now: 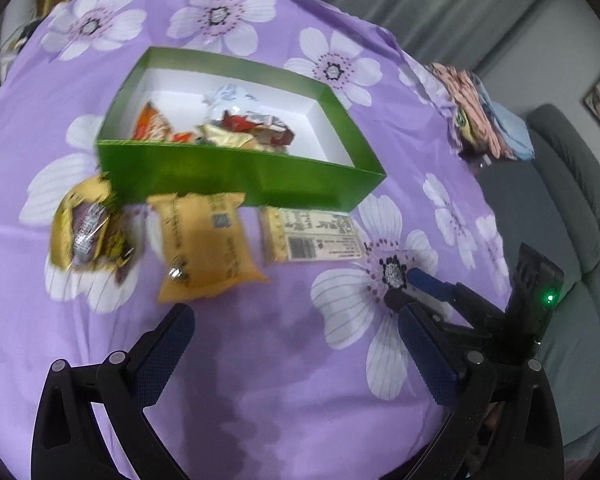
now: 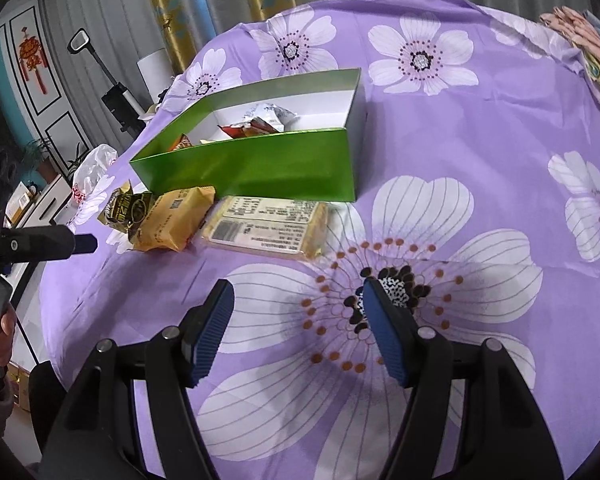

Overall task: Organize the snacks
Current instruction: 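Move both grippers to the cream biscuit packet and close on it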

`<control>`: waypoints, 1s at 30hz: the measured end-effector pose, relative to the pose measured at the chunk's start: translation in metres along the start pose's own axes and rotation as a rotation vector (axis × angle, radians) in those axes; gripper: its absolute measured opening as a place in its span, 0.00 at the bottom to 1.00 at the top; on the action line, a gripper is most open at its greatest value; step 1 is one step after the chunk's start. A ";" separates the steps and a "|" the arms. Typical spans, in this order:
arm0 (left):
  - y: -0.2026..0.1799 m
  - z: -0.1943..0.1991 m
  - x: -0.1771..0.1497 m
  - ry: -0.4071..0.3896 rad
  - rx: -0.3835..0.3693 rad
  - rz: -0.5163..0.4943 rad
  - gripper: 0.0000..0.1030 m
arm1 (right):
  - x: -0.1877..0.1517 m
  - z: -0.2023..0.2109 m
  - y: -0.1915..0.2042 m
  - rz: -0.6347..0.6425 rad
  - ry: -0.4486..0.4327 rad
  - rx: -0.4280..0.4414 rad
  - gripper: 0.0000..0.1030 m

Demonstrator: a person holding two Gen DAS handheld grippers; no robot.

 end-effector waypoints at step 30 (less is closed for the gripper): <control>-0.007 -0.102 0.035 0.192 0.015 0.054 0.89 | 0.026 -0.058 0.004 0.093 0.112 0.084 0.65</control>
Point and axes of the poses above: each gripper's, at about its wrist camera, not at the fingertips, and z roughly against the way its jaws point, y to its left, x to its top, the point moved 8 cm from there along -z, roughly the way its jaws point, and after that the axes turned 1 degree about z, right-handed, at the moved point
